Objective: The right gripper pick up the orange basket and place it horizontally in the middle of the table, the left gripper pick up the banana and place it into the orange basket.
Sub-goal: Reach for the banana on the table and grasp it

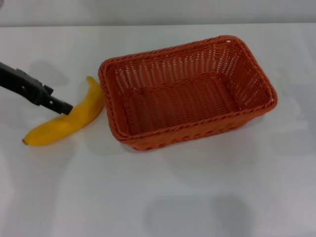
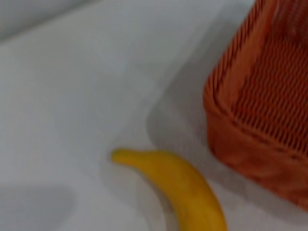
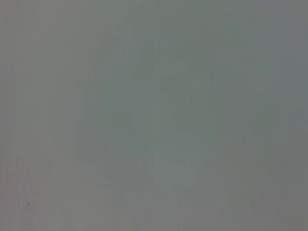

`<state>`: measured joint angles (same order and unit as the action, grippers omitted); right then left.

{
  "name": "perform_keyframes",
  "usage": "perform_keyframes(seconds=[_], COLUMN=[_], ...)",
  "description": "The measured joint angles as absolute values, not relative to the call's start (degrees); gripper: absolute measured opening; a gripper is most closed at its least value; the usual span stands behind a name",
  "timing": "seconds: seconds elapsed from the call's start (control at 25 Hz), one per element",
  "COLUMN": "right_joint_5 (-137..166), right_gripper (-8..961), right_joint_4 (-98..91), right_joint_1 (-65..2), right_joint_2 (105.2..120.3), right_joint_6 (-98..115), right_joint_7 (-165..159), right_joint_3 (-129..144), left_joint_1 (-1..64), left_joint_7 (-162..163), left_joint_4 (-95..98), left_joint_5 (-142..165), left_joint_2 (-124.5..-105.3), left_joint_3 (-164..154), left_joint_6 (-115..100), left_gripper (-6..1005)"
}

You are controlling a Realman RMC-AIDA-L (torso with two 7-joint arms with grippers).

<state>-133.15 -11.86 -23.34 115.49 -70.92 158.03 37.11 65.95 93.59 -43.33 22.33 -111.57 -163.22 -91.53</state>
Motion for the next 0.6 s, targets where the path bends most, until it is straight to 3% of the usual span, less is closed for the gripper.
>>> perform_keyframes(seconds=[0.32,0.6], right_joint_5=[-133.16,-133.16], right_gripper=[637,637], right_joint_4=[-11.86,-11.4], right_joint_1=[-23.55,-23.74], right_joint_2=[115.54,115.67], right_joint_6=[-70.94,-70.94], right_joint_7=[158.01,157.98], right_joint_3=[37.09,37.09], left_joint_1=[66.1,66.13], left_joint_7=[94.64,94.73], left_joint_4=[-39.81,-36.81], left_joint_5=[27.75,29.98], left_joint_2=[-114.27,-115.33], left_joint_3=[-163.13,-163.12], left_joint_6=[-84.42,-80.56], left_gripper=[872,870])
